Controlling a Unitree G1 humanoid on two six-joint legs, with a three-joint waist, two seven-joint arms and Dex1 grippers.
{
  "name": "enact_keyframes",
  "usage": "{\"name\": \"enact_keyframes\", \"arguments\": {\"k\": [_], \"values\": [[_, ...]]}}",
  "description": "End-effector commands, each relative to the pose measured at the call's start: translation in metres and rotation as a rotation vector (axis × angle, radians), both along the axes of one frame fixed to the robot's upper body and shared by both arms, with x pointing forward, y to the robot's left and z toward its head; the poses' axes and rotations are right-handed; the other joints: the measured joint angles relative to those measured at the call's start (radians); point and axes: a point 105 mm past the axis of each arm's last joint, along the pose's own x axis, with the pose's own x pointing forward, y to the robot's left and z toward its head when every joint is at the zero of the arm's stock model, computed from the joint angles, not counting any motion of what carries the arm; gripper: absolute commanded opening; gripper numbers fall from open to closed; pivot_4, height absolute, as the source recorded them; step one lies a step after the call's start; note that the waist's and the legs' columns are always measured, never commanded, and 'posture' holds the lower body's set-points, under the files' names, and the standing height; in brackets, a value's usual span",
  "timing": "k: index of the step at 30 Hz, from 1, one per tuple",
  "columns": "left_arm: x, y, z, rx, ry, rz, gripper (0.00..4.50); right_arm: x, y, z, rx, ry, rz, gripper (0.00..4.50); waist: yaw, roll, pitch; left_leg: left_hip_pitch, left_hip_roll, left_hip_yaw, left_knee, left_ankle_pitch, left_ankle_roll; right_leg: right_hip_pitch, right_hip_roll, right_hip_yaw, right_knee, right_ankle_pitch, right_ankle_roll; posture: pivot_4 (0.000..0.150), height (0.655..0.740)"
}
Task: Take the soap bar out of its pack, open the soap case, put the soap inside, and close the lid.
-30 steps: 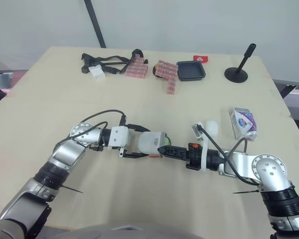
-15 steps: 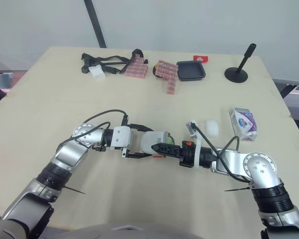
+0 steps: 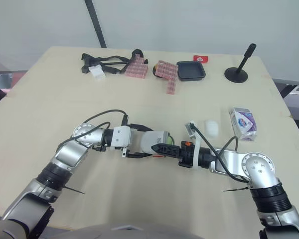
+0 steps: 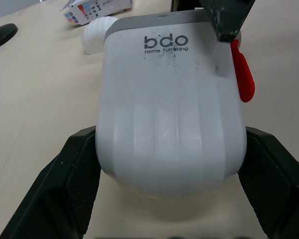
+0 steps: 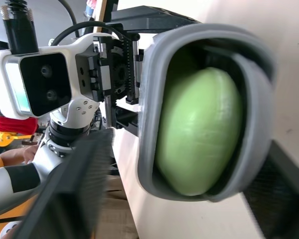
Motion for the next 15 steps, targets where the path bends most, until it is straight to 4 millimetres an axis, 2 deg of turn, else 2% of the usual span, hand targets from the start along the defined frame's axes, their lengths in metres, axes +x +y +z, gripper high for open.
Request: {"name": "enact_keyframes", "arguments": {"k": [1,2,3,15], "values": [[-0.002,-0.0041,0.0146,-0.041,-0.045,-0.017,3.64,0.0014,0.0044,0.0077,0.022,-0.028,0.008,2.34,0.0,0.0,0.0,0.0,0.0,0.0,0.0,0.0,0.0,0.0,0.0,0.0,0.0,0.0,0.0,0.15,0.7374],[-0.002,-0.0041,0.0146,-0.042,-0.045,-0.017,3.64,0.0017,0.0044,0.0075,0.022,-0.028,0.007,2.08,0.0,0.0,0.0,0.0,0.0,0.0,0.0,0.0,0.0,0.0,0.0,0.0,0.0,0.0,0.0,0.15,0.7374],[-0.0021,-0.0042,0.0146,-0.042,-0.045,-0.017,3.64,0.002,0.0044,0.0074,0.022,-0.027,0.005,2.05,0.0,0.0,0.0,0.0,0.0,0.0,0.0,0.0,0.0,0.0,0.0,0.0,0.0,0.0,0.0,0.15,0.7374],[-0.0003,-0.0047,0.0156,-0.047,-0.043,-0.013,3.64,0.0017,0.005,0.0083,0.028,-0.028,0.016,2.05,0.0,0.0,0.0,0.0,0.0,0.0,0.0,0.0,0.0,0.0,0.0,0.0,0.0,0.0,0.0,0.15,0.7374]]}}
